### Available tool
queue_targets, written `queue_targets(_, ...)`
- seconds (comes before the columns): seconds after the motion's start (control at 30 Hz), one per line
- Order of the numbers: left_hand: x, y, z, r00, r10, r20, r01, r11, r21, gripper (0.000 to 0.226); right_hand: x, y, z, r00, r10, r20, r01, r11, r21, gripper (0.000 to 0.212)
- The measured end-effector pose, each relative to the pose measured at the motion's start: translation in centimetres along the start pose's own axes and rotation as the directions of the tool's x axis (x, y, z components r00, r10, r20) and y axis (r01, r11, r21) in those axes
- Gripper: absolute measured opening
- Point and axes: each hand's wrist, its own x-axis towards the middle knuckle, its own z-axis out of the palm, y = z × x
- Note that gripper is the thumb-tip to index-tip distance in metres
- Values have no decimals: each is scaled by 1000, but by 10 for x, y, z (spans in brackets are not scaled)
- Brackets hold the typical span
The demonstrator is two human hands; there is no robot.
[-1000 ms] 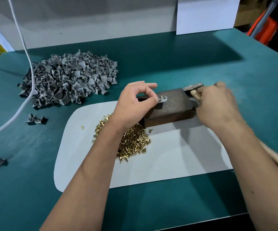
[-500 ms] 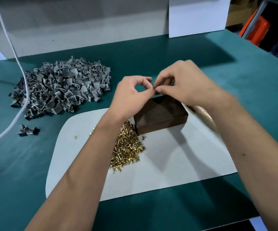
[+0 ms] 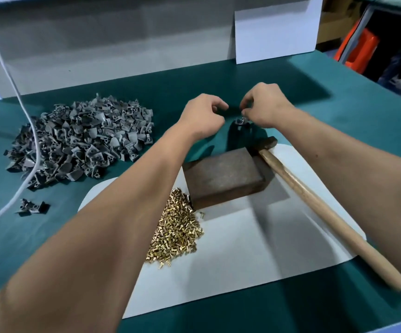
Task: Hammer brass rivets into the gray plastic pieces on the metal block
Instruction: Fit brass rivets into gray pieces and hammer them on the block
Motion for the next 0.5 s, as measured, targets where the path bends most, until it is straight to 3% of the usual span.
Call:
queue_targets(0.1,-22,-13,-17,997,4,-80,0,998,55,38,-14,-23,-13,997,-69,14,69,998,-7,18)
queue_targets(0.2,-58,-46,-43,992,35,-124,2,956,292,41,-49,-71,-20,951,-291,108,295,955,-23,23)
queue_targets(0.27,-84,-69,-62,985,39,-166,33,912,408,33,-81,-107,-14,847,-501,177,509,861,0,20)
queue_targets(0.33,-108,-82,-74,974,40,-222,60,902,428,9,-110,-138,-3,702,-655,280,669,741,56,18)
queue_targets(0.43,-128,-90,-78,981,44,-189,47,893,449,9,-138,-167,17,545,-685,484,766,641,44,14)
queue_targets(0.5,-133,-98,-76,989,5,-146,63,888,456,18,-145,-176,30,497,-665,557,802,597,-4,18)
